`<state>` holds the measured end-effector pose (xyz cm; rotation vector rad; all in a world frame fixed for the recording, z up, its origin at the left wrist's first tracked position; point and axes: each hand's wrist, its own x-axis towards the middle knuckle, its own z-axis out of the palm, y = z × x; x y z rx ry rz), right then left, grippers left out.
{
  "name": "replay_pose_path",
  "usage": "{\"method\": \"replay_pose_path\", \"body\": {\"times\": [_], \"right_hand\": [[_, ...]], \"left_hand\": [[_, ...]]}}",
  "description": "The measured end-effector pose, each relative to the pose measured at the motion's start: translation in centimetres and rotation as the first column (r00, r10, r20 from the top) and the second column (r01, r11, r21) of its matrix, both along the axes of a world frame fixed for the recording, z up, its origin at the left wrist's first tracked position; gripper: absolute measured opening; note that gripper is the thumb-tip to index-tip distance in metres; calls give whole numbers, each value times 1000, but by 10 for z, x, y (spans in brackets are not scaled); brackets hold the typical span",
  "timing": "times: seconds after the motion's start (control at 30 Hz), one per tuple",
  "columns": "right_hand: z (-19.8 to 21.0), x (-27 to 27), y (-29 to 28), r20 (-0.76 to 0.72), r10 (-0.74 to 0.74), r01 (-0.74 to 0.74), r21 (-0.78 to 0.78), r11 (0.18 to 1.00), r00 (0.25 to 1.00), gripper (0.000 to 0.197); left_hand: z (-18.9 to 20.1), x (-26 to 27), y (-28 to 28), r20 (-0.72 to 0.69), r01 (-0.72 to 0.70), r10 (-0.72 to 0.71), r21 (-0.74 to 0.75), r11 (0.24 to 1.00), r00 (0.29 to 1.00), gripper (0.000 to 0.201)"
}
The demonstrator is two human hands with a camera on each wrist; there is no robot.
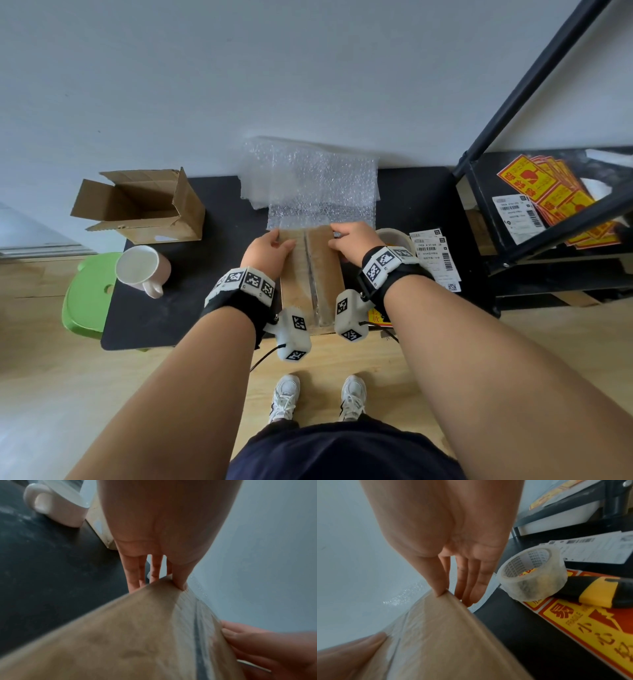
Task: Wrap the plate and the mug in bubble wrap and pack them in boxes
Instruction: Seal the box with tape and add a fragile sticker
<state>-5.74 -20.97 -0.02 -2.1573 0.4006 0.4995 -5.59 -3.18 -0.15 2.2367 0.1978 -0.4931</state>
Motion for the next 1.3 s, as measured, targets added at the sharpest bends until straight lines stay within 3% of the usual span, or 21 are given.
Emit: {"method": "replay_pose_path", "body": {"times": [0.07,0.23,0.4,0.5,0.6,0.83,1.0,1.3], "right_hand": [[-1,1,0,-1,17,-17,-6,1000,1000,51],[-1,-2,0,14,46,-45,-56,997,999,49],[8,-6,4,181,118,-68,-259,963,976,50],[10,-6,7,205,191,-125,-297,947,960,44],[13,-5,10,184,216,-154,-300,941,959,40],[18,1,11,150,209,-173,-221,960,966,44],[15,6,8,83,181,-167,-152,974,980,49],[-5,10,6,28,74,-74,6,997,997,42]], "left_hand": [[0,1,2,18,26,-26,12,1000,1000,27],[-1,0,0,41,28,-32,98,995,999,41],[4,-6,-7,253,-54,-10,245,968,968,44],[8,-6,-11,390,63,-209,354,933,897,25],[5,-4,-13,368,174,-326,389,905,870,27],[-4,-2,-15,367,173,-312,365,915,877,27],[-6,5,-14,328,152,-229,245,958,917,33],[-6,15,0,122,121,-122,14,993,985,37]]}}
